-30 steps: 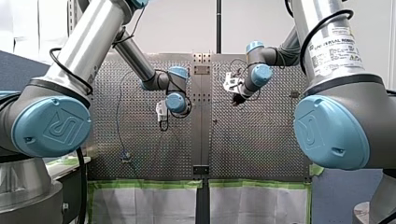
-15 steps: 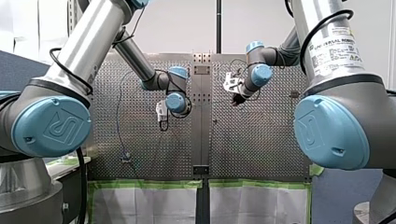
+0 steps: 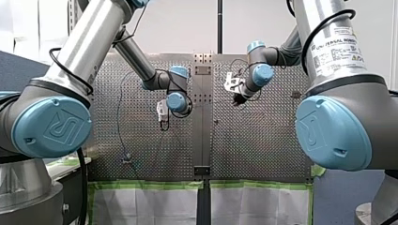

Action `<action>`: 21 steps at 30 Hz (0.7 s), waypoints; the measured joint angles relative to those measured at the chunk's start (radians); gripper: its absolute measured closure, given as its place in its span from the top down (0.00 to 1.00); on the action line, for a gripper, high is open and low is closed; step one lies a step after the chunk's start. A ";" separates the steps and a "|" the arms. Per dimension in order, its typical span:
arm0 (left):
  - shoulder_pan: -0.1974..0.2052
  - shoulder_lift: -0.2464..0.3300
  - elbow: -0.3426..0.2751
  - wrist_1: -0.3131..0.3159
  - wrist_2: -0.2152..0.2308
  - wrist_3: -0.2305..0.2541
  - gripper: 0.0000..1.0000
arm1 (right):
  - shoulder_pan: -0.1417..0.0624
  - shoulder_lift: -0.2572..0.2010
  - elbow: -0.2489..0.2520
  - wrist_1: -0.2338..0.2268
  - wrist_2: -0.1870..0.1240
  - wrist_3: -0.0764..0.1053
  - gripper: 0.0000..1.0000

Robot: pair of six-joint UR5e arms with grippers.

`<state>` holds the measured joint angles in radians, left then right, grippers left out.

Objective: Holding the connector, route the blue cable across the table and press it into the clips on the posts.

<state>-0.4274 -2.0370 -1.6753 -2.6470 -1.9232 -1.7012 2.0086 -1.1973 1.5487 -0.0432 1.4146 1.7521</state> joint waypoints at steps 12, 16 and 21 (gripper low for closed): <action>0.000 0.000 0.000 0.000 0.000 0.000 0.12 | 0.000 0.000 0.000 0.000 0.000 0.000 0.00; -0.007 -0.003 0.007 -0.007 0.007 -0.006 0.16 | 0.004 0.003 0.004 0.003 -0.004 -0.004 0.00; -0.047 -0.005 0.046 -0.017 0.021 -0.013 0.16 | 0.029 0.037 0.020 0.008 -0.037 -0.037 0.00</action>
<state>-0.4740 -2.0425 -1.6289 -2.6639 -1.9024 -1.7140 2.0373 -1.1603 1.5686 -0.0348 1.3775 1.7147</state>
